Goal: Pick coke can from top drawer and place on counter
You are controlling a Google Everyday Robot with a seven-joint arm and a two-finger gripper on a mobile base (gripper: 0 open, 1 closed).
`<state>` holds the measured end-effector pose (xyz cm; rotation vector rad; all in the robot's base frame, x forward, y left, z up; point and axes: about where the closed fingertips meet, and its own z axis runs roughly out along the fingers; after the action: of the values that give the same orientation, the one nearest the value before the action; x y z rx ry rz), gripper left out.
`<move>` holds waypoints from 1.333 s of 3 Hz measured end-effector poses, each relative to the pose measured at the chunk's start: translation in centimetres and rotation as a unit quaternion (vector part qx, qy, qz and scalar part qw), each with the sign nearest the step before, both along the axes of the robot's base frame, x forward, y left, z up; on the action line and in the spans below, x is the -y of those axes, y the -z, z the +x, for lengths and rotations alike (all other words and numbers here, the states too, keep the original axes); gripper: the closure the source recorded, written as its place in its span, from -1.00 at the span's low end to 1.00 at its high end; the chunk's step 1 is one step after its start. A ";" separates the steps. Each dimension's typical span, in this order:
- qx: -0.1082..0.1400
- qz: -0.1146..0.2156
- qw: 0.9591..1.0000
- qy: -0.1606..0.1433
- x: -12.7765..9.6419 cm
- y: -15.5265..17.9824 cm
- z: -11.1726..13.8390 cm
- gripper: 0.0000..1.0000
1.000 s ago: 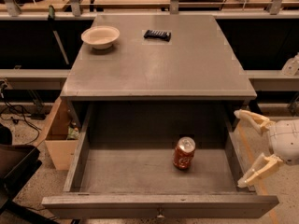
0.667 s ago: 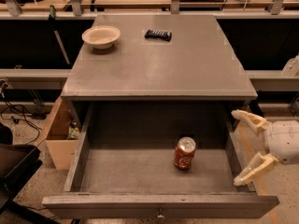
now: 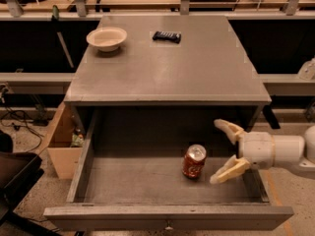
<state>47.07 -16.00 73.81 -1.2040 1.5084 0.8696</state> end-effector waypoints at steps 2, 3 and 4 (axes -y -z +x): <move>-0.015 0.015 1.000 -0.002 -3.0 3.0 1.8 -1.00; -0.021 0.007 1.000 -0.006 -3.9 4.8 2.0 -1.00; -0.021 -0.007 1.000 -0.012 -4.7 6.4 2.2 -0.65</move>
Offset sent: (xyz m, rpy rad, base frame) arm 0.0215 0.0403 -0.0468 0.0135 0.0412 -0.0028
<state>49.31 -11.34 67.42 -1.2224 1.5400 0.9066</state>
